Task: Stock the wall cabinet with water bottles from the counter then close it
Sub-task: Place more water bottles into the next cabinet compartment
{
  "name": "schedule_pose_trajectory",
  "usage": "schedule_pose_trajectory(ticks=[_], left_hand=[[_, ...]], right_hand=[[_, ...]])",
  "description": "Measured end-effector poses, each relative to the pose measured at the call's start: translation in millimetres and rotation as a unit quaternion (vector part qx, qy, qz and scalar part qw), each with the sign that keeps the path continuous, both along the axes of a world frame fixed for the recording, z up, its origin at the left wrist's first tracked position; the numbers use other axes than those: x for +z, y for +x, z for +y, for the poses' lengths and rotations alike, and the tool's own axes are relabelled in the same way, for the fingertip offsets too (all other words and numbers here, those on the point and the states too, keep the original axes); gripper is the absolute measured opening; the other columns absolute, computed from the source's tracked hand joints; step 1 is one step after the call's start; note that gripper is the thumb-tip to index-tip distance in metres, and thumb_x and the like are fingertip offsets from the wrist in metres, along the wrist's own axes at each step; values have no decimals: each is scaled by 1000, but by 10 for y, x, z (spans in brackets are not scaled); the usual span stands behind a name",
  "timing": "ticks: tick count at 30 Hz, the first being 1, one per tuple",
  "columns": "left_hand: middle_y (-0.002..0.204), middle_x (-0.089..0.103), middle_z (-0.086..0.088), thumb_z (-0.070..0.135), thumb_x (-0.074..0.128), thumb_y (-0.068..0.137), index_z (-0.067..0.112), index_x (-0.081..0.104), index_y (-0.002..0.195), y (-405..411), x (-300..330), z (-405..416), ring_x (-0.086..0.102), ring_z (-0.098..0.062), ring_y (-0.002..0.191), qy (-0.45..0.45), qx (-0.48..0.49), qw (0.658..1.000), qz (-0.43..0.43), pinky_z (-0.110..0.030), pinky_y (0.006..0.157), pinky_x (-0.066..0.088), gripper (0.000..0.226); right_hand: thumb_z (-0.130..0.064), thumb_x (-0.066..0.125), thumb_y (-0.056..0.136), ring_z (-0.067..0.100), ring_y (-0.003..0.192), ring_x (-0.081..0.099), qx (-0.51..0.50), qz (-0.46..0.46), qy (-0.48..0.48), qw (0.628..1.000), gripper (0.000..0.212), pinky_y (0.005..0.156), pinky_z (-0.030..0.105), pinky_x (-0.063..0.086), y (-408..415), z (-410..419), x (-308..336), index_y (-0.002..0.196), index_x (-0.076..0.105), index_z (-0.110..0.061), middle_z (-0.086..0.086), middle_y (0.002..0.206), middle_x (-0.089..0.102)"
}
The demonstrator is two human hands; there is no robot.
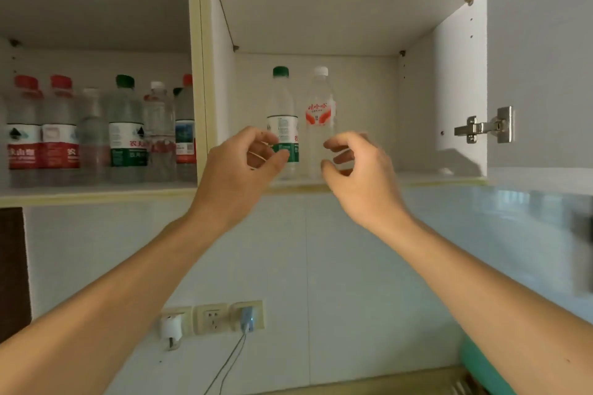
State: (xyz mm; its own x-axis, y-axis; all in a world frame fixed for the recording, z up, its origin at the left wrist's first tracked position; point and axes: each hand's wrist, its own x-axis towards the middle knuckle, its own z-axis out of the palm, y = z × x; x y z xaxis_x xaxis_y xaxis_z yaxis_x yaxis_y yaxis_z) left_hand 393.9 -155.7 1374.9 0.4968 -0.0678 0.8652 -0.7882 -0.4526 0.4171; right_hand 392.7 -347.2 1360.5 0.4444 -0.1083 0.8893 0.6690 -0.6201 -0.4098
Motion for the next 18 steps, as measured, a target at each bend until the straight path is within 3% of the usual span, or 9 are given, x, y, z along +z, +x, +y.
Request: schedule_pose_trajectory(ticks=[3, 8, 12, 15, 18], left_hand=[[79, 72, 6, 30, 70, 93, 28, 67, 100, -227, -530, 88, 72, -12, 69, -4, -66, 997, 44, -20, 63, 58, 8], [74, 72, 2, 26, 72, 92, 22, 69, 97, -328, -1533, 175, 71, -16, 64, 6, -100, 985, 140, -20, 60, 56, 7], [77, 72, 0, 30, 73, 91, 24, 69, 95, -314, -2393, 170, 71, -17, 63, 11, -106, 964, 243, -30, 64, 61, 9], [79, 72, 7, 40, 72, 90, 35, 66, 94, -308, -3030, 155, 71, -9, 63, 59, -92, 949, 296, -26, 62, 59, 8], [86, 69, 10, 41, 72, 90, 33, 64, 97, -275, -3699, 143, 69, -7, 70, 84, -61, 917, 386, -32, 67, 61, 14]], right_hand=[[-7, 68, 88, 3, 87, 62, 21, 45, 8, 999, 19, 68, 9, 47, -252, 97, -618, 100, 67, -21, -8, 105, 62], [-14, 71, 89, 0, 89, 64, 25, 236, -21, 971, 21, 77, 10, 48, -516, 147, -1720, 109, 70, -20, -5, 115, 63], [-19, 70, 90, 1, 87, 67, 22, 356, -28, 934, 22, 69, 5, 46, -633, 120, -2451, 111, 72, -17, -5, 109, 70], [-21, 70, 90, -2, 88, 67, 19, 410, -41, 911, 22, 70, 2, 46, -684, 101, -2952, 111, 73, -18, -9, 104, 73], [-26, 70, 92, -8, 87, 62, 13, 470, -77, 879, 27, 69, -1, 43, -669, 91, -3432, 118, 71, -21, -10, 106, 71]])
